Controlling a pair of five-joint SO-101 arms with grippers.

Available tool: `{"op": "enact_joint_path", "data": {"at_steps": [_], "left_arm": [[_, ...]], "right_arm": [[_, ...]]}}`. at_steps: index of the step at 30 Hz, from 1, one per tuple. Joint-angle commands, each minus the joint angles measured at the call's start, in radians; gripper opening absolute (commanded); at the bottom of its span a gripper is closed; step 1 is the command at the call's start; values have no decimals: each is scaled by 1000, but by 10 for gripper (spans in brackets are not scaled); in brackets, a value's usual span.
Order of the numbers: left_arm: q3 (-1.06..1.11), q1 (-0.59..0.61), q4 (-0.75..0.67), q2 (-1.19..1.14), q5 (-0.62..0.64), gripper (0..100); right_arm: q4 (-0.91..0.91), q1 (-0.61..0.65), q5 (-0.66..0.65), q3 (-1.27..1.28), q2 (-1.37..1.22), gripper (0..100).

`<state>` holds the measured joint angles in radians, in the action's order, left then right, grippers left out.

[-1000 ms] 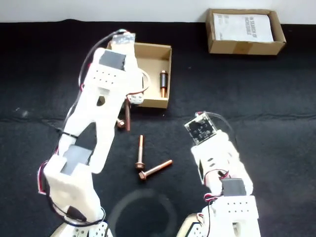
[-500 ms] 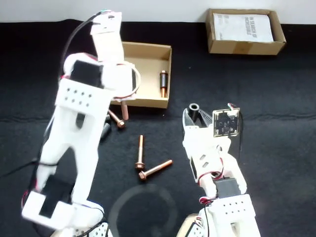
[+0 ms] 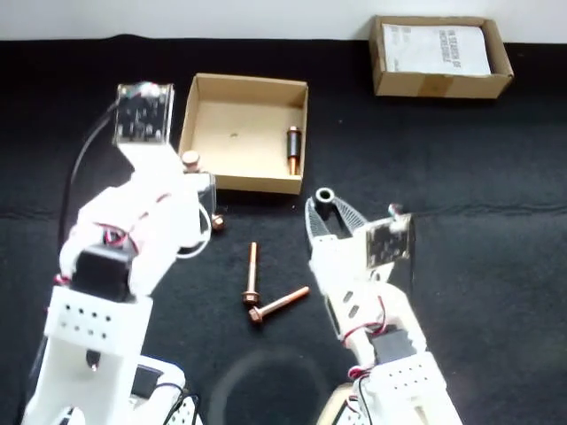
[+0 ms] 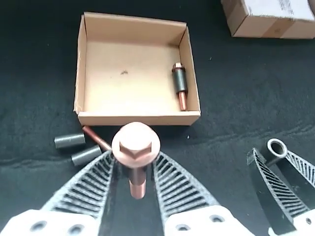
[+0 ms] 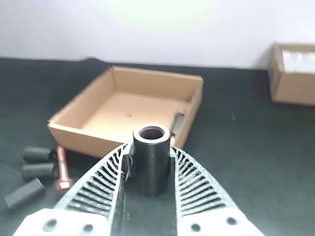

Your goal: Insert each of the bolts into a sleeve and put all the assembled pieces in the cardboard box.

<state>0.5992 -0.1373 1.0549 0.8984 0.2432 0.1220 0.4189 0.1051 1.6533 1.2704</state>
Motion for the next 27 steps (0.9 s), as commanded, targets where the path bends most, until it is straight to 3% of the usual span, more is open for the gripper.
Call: {"op": "enact_joint_path", "data": {"at_steps": [1,8,16,21,27], "left_arm": [[91,-1,-129,85,-5,8],[220,-84,-419,96,-5,8],[469,-271,-1060,97,-64,8],[427,-351,-1079,96,-164,8],[286,-381,-878,97,-160,8]], "right_arm": [[179,16,-2,70,4,7],[254,10,0,156,2,7],[252,15,6,156,1,7],[251,15,6,156,1,7],[240,16,3,156,-1,7]]}}
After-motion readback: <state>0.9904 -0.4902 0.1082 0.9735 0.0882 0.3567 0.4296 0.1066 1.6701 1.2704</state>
